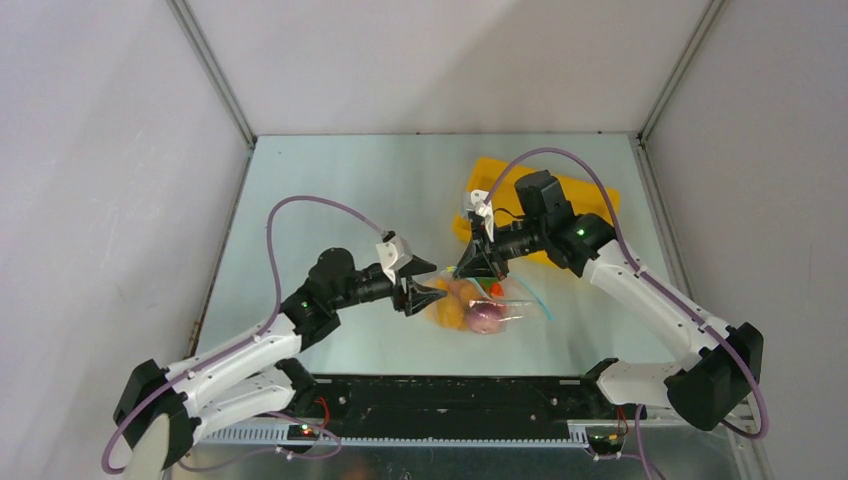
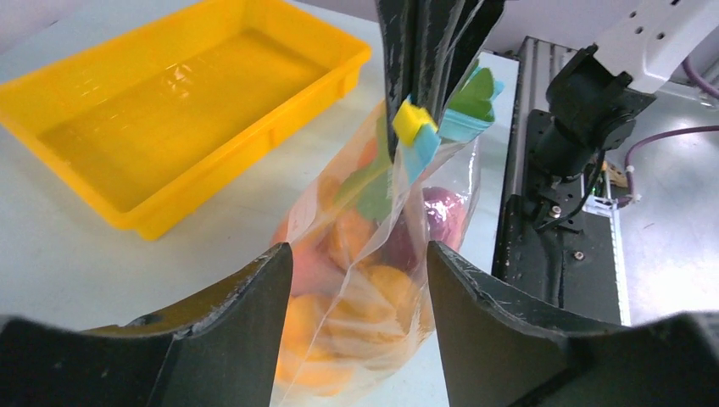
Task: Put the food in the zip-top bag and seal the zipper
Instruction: Adjust the zipper food storage bag at the center of the board.
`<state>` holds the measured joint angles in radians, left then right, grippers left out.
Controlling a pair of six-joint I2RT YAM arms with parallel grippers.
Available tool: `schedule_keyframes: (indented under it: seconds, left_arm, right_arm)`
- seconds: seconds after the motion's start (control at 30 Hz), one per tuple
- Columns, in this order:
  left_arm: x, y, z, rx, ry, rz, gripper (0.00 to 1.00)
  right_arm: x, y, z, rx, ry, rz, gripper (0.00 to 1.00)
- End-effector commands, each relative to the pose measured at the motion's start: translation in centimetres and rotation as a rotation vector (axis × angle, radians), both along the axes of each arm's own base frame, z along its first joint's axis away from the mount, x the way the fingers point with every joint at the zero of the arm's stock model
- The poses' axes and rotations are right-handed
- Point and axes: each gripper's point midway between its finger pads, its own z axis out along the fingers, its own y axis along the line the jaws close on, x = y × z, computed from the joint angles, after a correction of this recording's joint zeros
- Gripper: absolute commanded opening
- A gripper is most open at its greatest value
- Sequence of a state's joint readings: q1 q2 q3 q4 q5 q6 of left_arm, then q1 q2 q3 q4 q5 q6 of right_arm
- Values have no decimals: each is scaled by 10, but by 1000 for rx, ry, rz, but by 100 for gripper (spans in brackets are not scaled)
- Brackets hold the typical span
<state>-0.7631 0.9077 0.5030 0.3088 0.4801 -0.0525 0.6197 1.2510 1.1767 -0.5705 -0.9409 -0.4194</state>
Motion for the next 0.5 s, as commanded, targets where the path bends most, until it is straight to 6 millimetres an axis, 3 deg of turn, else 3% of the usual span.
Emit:
schedule_keyframes:
  seconds: [0.0, 0.13, 0.23, 0.3, 0.37, 0.4, 0.43, 0.47]
  left_arm:
    - [-1, -11, 38, -77, -76, -70, 65]
    - [-6, -17, 38, -63, -66, -120, 61]
    - [-6, -19, 39, -62, -66, -131, 49]
    - [-5, -20, 39, -60, -66, -136, 37]
    - [-6, -21, 39, -62, -66, -143, 18]
    - [-4, -22, 40, -66, -64, -136, 5]
    - [-3, -21, 41, -68, -62, -128, 2]
    - [-2, -21, 41, -69, -62, -125, 1]
  right_arm:
    - [-1, 3, 11, 38, -11, 17, 0]
    - [-2, 3, 10, 35, -6, 22, 0]
    - [-4, 2, 11, 35, -7, 25, 0]
    - [-5, 2, 11, 33, -8, 25, 0]
    - [-5, 1, 11, 30, -8, 18, 0]
    - [-4, 0, 10, 20, -7, 6, 8]
    - [-3, -1, 10, 17, -9, -5, 18]
    - [0, -3, 9, 2, -14, -30, 41]
